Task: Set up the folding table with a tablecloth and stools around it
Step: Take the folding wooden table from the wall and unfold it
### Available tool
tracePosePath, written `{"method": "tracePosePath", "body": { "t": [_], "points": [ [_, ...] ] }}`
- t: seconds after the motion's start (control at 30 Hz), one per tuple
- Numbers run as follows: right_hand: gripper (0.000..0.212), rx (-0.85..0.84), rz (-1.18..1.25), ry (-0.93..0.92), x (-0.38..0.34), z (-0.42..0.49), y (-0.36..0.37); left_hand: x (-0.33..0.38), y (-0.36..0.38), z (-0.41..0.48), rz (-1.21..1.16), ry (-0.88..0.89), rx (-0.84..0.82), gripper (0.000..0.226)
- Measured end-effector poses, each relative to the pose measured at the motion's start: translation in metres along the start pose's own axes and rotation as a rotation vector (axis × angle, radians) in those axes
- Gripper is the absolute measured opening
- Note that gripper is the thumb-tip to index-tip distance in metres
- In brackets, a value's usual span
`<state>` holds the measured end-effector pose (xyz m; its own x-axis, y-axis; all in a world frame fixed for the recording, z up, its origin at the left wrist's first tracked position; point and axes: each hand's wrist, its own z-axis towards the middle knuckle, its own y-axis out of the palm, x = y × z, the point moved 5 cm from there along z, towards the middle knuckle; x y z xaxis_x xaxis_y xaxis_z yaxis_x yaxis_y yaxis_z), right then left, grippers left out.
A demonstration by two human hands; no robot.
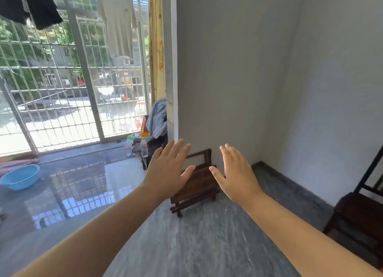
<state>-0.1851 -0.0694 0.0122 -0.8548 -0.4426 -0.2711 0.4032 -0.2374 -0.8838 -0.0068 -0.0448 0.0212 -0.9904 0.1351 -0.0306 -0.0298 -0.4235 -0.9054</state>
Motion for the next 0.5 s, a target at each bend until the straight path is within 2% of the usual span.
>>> {"method": "tracePosePath", "body": {
  "t": [0.2,0.5],
  "points": [
    [0.069,-0.09,-0.003,0.053,0.01,0.056,0.075,-0.048,0.073,0.038,-0.011,-0.04,-0.074,0.073],
    [0.066,-0.199,0.064,0.186,0.028,0.202,0.216,-0.166,0.203,0.136,-0.051,-0.067,-0.206,0.07]
  ]
}}
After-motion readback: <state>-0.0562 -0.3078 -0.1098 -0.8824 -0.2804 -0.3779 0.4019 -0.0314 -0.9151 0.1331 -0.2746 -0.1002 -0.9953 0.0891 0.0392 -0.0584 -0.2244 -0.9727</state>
